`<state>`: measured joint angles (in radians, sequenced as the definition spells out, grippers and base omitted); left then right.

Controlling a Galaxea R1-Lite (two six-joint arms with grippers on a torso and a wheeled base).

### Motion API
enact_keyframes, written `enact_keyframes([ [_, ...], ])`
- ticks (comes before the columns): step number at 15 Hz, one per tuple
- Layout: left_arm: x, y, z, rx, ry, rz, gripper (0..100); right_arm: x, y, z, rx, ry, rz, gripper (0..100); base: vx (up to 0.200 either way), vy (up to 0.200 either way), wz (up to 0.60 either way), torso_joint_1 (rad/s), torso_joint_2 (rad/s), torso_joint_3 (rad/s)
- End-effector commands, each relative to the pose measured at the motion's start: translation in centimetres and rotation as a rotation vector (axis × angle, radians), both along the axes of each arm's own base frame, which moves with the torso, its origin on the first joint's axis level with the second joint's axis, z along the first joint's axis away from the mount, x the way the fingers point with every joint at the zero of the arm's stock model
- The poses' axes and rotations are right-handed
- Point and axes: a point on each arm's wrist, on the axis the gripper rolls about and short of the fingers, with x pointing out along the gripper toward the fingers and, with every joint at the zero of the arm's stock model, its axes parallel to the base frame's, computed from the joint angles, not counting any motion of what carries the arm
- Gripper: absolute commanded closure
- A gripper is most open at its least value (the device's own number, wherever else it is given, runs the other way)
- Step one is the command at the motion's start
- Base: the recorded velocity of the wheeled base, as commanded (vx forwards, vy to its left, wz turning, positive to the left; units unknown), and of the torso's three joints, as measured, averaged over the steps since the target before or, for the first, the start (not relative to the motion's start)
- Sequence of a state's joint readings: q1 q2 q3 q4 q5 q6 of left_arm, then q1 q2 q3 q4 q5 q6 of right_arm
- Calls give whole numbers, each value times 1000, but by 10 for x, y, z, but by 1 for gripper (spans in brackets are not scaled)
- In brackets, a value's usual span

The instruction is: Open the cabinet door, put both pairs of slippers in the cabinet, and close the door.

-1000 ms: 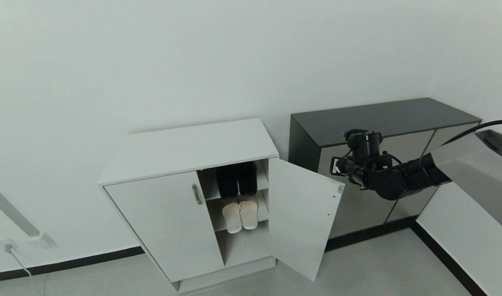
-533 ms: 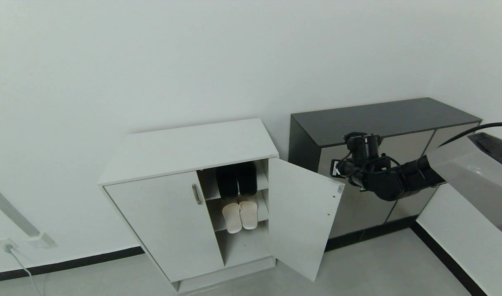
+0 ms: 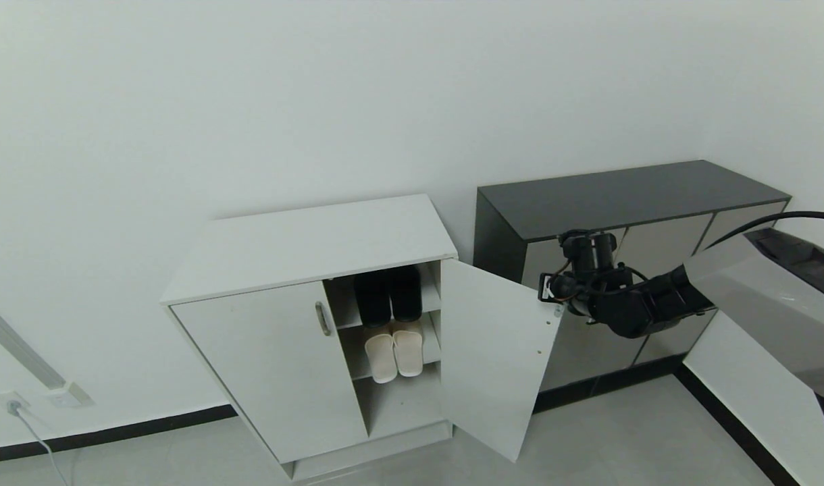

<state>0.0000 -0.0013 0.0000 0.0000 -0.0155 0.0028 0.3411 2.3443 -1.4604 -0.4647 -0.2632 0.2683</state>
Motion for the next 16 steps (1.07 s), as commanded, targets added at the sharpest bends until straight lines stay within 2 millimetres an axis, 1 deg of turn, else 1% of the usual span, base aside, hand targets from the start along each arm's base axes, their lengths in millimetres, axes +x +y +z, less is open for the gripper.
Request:
enact_keyframes([
  [1,0,0,0,0,1,0,100,0,1,-2,-2,4,2,100,0,0,0,0,0,0],
  [8,0,0,0,0,1,0,100,-4,10,-4,-5,12,20,100,0,0,0,0,0,0],
  [9,0,0,0,0,1,0,100,-7,13,-4,-7,15,28,100,0,0,0,0,0,0],
  [12,0,0,0,0,1,0,100,-23,37,-3,-11,23,81,100,0,0,0,0,0,0],
  [14,0,0,0,0,1,0,100,-39,53,2,-10,28,124,100,0,0,0,0,0,0],
  [16,0,0,0,0,1,0,100,-52,64,5,-10,25,159,100,0,0,0,0,0,0],
])
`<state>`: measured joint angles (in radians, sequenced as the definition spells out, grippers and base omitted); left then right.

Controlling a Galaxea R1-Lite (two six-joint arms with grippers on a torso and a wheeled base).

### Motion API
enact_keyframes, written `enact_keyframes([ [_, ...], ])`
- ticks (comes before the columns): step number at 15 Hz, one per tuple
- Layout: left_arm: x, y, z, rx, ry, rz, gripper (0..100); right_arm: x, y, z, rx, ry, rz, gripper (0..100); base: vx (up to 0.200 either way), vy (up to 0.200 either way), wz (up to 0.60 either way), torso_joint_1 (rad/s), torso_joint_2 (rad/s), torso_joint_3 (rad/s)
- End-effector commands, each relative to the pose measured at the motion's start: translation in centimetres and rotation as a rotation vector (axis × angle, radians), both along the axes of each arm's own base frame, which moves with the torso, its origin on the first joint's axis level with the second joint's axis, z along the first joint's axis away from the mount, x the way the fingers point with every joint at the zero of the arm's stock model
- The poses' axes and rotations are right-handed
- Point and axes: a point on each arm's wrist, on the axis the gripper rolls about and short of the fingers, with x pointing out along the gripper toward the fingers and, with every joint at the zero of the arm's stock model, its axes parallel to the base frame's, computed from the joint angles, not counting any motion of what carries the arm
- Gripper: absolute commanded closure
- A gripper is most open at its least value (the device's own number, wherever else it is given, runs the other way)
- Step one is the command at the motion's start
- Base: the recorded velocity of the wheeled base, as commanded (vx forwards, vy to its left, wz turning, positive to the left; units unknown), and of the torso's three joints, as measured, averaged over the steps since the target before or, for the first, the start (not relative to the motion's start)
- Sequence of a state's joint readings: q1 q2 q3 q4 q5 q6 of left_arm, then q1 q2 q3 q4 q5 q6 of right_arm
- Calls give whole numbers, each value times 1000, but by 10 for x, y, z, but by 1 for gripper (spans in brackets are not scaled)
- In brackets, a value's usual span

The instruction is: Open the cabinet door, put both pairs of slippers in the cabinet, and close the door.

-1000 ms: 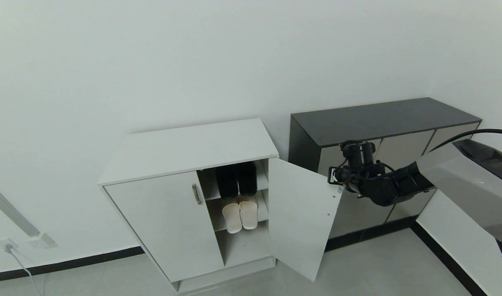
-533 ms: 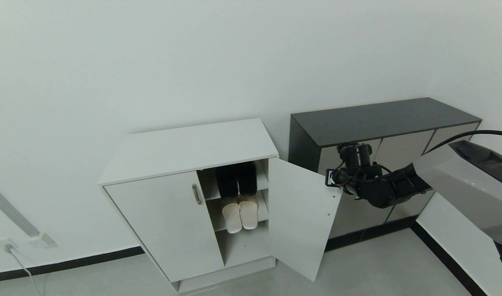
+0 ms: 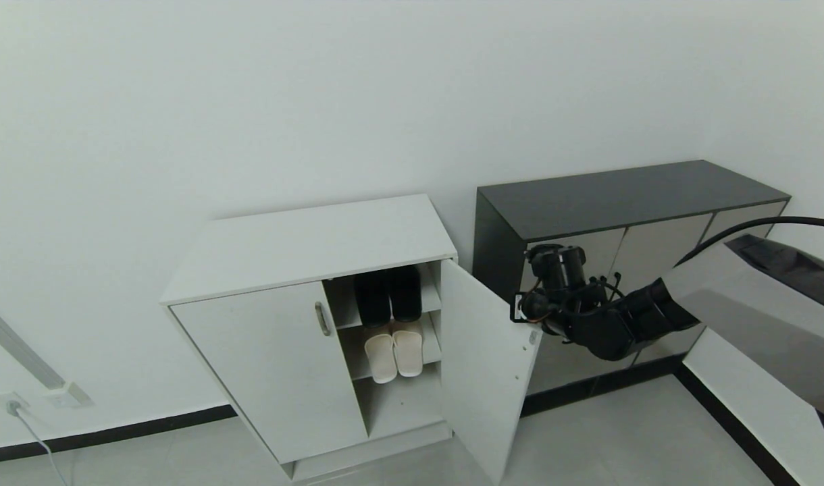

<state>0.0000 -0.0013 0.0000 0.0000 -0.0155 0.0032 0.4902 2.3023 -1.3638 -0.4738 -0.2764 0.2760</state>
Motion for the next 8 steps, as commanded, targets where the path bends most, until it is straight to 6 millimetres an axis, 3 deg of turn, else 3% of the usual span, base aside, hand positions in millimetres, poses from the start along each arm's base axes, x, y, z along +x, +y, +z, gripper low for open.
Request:
enact_keyframes([
  [1,0,0,0,0,1,0,100,-15,11,12,11,-19,38,100,0,0,0,0,0,0],
  [8,0,0,0,0,1,0,100,-48,32,12,-8,-74,143,100,0,0,0,0,0,0],
])
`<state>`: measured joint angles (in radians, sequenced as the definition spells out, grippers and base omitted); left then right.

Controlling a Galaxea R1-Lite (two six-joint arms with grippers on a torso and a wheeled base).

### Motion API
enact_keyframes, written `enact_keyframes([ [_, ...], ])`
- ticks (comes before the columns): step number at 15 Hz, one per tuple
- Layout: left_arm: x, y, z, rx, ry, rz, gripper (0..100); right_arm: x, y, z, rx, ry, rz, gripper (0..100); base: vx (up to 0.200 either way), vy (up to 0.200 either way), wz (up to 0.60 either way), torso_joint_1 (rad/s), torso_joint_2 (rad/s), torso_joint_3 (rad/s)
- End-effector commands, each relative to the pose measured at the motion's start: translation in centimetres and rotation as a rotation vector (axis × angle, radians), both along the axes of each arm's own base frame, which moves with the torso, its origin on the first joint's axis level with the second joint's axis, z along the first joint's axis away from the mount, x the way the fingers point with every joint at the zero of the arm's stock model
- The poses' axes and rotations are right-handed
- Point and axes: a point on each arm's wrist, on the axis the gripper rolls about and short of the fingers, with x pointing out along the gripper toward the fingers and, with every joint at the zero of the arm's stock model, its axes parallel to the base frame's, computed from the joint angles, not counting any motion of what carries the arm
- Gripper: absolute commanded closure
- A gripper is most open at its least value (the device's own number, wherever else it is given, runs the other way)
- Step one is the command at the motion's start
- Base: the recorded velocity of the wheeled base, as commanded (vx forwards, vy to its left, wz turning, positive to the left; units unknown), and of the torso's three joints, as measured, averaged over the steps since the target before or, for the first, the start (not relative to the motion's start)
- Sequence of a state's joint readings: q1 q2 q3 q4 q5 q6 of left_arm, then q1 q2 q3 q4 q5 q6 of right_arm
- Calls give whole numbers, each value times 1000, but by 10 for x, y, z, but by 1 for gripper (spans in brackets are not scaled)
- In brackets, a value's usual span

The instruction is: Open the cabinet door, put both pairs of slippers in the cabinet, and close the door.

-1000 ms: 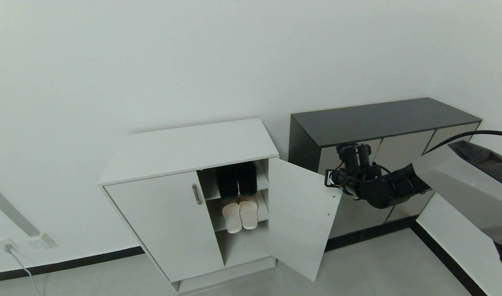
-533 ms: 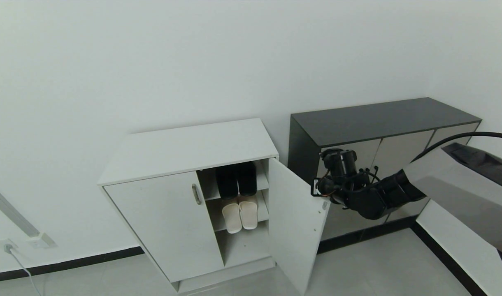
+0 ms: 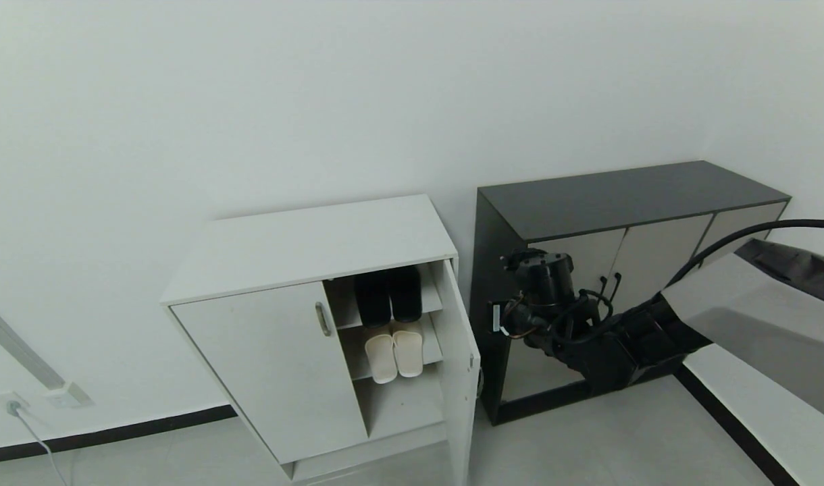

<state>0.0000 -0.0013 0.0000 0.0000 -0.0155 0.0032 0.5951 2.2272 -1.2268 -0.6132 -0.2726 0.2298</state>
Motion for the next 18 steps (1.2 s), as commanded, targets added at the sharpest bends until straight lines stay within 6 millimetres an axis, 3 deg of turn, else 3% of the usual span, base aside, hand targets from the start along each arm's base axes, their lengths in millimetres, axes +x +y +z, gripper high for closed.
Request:
enact_keyframes([
  [1,0,0,0,0,1,0,100,-10,4,2,-9,-1,24,100,0,0,0,0,0,0],
  [7,0,0,0,-2,1,0,100,-22,9,4,-17,6,53,100,0,0,0,0,0,0],
  [13,0,0,0,-2,1,0,100,-27,10,-1,3,-3,98,100,0,0,600,4,2,3],
  [18,0,0,0,-2,1,0,100,-33,7,-2,-18,-74,118,100,0,0,0,0,0,0],
])
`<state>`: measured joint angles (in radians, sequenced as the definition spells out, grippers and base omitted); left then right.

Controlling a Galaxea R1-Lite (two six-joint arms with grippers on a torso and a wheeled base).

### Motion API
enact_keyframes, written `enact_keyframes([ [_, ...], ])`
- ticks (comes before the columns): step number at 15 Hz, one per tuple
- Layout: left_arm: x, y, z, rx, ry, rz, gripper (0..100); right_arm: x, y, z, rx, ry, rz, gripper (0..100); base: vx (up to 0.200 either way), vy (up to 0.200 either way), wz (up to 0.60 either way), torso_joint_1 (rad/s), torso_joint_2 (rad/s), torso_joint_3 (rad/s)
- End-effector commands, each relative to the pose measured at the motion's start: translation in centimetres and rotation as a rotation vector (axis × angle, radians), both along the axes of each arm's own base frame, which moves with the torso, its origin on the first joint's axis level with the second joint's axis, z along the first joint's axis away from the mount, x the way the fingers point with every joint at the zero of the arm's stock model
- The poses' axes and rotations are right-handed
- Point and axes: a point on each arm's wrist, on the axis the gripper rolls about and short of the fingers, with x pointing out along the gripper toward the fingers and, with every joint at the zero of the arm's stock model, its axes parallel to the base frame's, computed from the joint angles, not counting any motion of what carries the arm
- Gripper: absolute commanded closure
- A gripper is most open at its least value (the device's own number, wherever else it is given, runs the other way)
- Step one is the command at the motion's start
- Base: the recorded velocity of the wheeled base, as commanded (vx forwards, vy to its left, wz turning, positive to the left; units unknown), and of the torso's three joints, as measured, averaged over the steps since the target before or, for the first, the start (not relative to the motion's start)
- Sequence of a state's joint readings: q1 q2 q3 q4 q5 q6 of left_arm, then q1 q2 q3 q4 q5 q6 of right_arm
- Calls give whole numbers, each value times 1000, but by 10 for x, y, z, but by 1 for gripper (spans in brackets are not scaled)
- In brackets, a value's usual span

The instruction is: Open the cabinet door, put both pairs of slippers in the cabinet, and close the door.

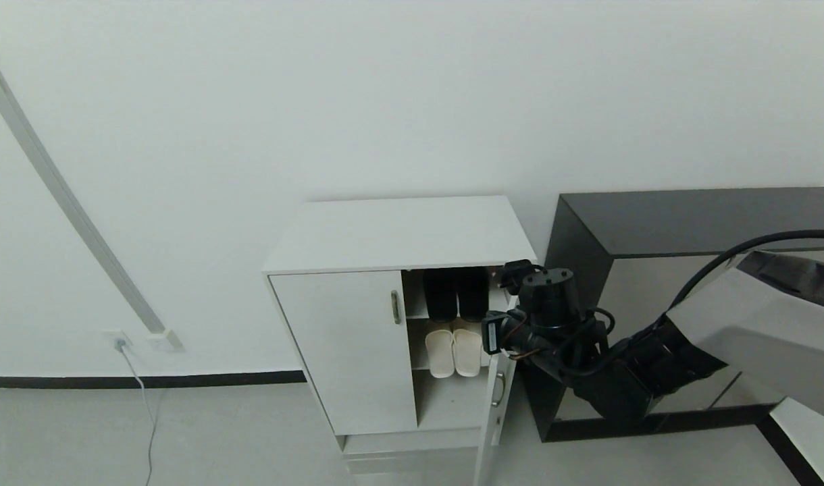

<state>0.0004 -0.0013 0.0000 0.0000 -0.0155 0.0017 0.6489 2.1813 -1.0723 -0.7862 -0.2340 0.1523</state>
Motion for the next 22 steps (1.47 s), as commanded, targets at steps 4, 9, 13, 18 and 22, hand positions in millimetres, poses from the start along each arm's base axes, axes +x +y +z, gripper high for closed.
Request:
enact_keyframes([
  [4,0,0,0,0,1,1,100,-19,-14,4,-19,23,0,100,0,0,0,0,0,0],
  [9,0,0,0,-2,1,1,100,-48,-39,6,-51,66,-10,100,200,0,0,-2,-3,0],
  [13,0,0,0,-2,1,1,100,-68,-60,-19,-87,121,-28,100,0,0,0,0,0,0],
  [18,0,0,0,-2,1,1,100,-66,-57,-40,-121,166,-25,100,0,0,0,0,0,0],
  [22,0,0,0,-2,1,3,100,-56,-50,-50,-123,172,-25,100,0,0,0,0,0,0],
])
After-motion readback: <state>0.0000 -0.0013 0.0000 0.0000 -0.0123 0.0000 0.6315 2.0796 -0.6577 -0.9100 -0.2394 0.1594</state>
